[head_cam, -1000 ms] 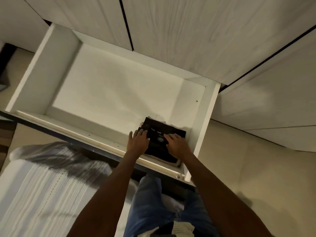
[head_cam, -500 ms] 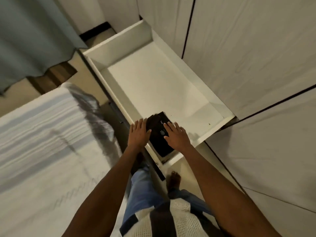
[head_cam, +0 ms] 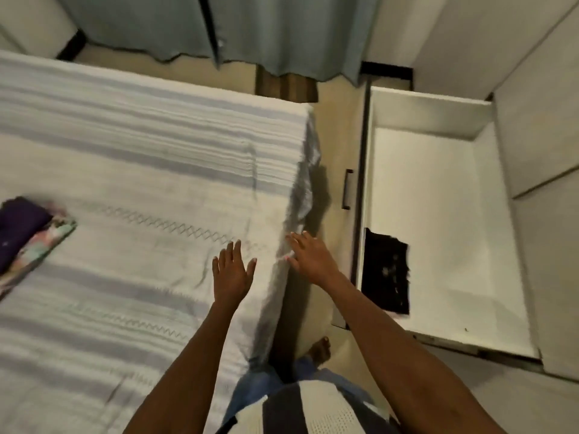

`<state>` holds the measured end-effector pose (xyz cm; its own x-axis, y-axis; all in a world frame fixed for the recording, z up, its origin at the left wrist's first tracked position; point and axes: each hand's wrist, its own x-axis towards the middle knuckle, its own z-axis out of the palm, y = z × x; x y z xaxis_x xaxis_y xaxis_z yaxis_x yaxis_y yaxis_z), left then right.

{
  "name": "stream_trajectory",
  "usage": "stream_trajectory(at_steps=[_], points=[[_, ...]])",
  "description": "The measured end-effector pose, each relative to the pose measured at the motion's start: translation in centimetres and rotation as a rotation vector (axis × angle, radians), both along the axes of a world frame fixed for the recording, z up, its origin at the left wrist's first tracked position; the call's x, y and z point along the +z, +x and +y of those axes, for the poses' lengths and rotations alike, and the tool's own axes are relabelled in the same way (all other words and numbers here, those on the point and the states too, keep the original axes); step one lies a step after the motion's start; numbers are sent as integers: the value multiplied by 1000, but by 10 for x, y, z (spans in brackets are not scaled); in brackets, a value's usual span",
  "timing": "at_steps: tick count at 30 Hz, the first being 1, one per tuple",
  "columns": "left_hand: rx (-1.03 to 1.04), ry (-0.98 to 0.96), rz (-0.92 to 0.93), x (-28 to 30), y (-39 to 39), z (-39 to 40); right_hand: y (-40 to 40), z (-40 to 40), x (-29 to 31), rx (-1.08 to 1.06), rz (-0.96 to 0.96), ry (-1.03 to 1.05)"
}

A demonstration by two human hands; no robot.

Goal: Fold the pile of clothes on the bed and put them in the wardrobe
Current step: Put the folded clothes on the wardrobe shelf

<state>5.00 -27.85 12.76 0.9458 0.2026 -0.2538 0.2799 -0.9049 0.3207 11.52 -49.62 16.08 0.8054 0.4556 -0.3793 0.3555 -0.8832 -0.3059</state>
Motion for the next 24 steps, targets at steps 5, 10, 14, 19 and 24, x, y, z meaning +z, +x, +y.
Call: stream_trajectory(at_steps=[5, 10, 14, 19, 24], points=[[261, 1, 36, -6, -76, 104, -11, 112, -13, 264, 30, -71], [415, 9, 78, -14, -119, 189, -18, 205, -21, 383, 32, -92], [504, 5, 70, -19, -118, 241, -5, 270, -34, 481, 4, -84], [640, 2, 40, -25, -93, 293, 29, 348, -50, 659, 47, -112], [777, -20, 25, -40, -59, 355, 71, 434, -77, 819, 61, -117]])
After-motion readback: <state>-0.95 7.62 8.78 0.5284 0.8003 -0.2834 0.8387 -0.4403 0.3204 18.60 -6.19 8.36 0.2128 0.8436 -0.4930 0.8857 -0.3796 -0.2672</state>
